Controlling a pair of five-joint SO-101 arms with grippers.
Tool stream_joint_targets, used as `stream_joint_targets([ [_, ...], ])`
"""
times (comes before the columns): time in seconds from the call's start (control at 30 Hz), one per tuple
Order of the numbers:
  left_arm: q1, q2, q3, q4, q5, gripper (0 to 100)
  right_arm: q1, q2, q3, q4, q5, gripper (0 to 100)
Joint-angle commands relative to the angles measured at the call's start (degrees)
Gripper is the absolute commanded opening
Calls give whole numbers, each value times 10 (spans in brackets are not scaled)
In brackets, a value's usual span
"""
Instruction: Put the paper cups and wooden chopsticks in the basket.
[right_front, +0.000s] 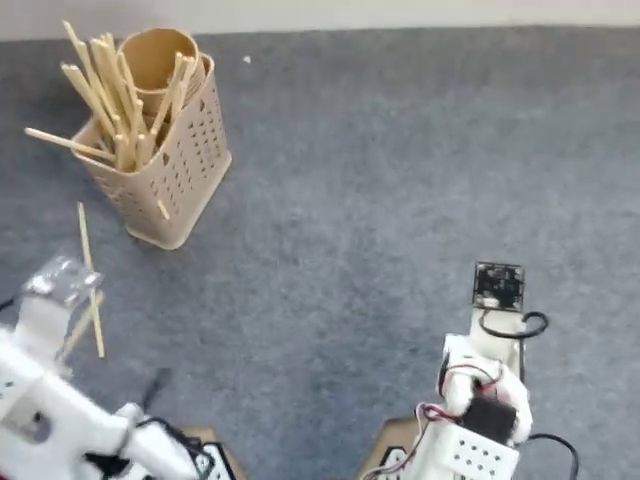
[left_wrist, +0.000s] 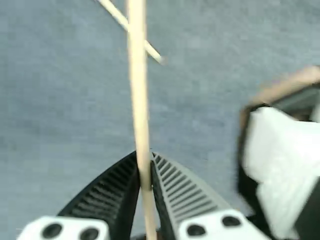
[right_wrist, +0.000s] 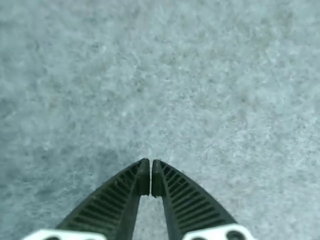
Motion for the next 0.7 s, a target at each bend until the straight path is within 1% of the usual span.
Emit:
stream_joint_targets([
  [0.0, 117, -38, -91, -11, 33, 5, -6, -4, 21, -7, 5, 27],
  [0.07, 182, -62, -134, -22, 117, 5, -6, -4, 21, -7, 5, 27],
  [0.13, 252, -82, -183, -54, 216, 5, -6, -4, 21, -7, 5, 27],
  [0.2, 315, -94, -233, -123, 330, 5, -6, -4, 21, -7, 5, 27],
  [0.27, 371, -95, -255, -242, 439, 5, -6, -4, 21, -7, 5, 27],
  [0.33, 414, -87, -240, -387, 531, 5, -6, -4, 21, -7, 5, 27],
  [0.4, 443, -66, -204, -539, 607, 5, -6, -4, 21, -7, 5, 27],
  [0.43, 451, -51, -189, -607, 636, 5, -6, -4, 21, -7, 5, 27],
  [0.47, 456, -30, -182, -658, 661, 5, -6, -4, 21, -7, 5, 27],
  [0.5, 456, -7, -184, -690, 682, 5, -6, -4, 21, -7, 5, 27],
  [0.57, 456, 50, -207, -691, 725, 5, -6, -4, 21, -7, 5, 27],
  [0.67, 430, 145, -245, -691, 767, 5, -6, -4, 21, -7, 5, 27],
])
